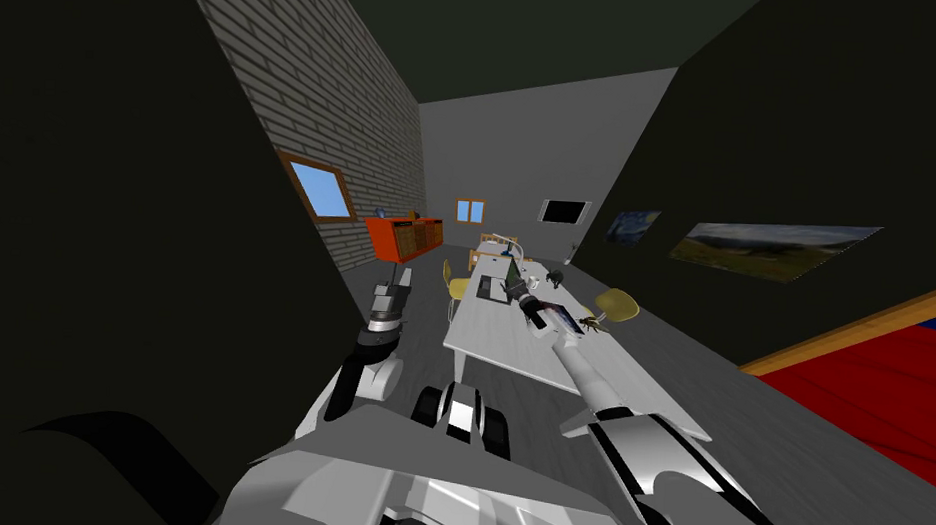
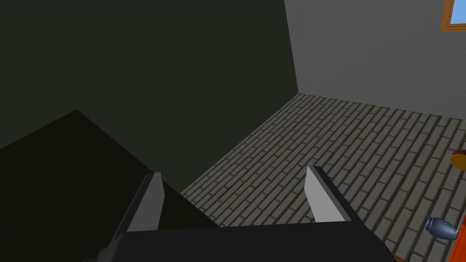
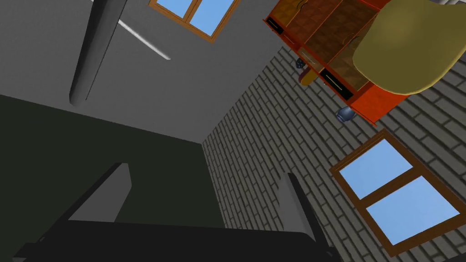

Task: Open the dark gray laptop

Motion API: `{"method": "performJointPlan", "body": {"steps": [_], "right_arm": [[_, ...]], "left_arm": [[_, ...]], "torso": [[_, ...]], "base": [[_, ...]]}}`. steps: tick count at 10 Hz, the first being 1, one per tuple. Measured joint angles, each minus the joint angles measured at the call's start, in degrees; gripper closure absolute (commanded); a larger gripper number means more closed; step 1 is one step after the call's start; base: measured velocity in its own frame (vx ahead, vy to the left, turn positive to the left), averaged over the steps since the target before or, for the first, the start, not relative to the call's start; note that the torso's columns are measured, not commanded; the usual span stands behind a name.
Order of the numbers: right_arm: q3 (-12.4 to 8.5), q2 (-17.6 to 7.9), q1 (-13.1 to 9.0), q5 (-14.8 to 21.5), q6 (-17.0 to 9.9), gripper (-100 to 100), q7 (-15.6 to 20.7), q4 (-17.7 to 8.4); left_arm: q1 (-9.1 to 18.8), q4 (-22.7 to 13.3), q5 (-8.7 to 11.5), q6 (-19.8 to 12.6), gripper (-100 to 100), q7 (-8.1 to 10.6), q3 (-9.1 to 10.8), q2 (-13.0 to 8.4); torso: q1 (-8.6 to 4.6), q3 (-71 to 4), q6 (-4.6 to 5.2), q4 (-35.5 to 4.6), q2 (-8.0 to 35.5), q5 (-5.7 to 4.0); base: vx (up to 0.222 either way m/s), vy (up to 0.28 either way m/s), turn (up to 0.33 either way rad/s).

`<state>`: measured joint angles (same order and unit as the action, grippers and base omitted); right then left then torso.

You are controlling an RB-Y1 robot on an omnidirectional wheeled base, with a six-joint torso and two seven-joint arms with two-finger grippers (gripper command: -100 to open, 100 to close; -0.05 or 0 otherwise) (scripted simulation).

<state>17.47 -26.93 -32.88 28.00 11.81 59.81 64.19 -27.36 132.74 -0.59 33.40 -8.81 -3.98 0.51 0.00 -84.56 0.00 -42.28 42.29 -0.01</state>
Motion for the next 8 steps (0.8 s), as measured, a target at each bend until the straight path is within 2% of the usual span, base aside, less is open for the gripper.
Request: {"method": "performJointPlan", "body": {"steps": [3,5,8], "right_arm": [[0.50,-1.09,-4.23,2.42,-0.34,-100,4.07,-7.02],[1.46,-2.38,-6.40,3.86,-1.63,-100,6.24,-9.56],[2.05,-3.66,-9.39,5.47,-2.12,-100,8.87,-13.73]], "left_arm": [[0.00,0.00,0.00,0.00,0,0.00,0.00,0.00],[0.00,0.00,0.00,0.00,0,0.00,0.00,0.00],[0.00,0.00,0.00,0.00,0,0.00,0.00,0.00]], "torso": [[0.01,-0.01,0.00,0.00,-0.01,0.01],[0.00,0.00,0.01,0.00,0.00,0.00],[0.00,0.00,0.00,-0.01,0.00,0.00]], "base": [[0.009,0.006,-0.003],[0.008,0.006,-0.002],[0.004,0.003,-0.001]]}}
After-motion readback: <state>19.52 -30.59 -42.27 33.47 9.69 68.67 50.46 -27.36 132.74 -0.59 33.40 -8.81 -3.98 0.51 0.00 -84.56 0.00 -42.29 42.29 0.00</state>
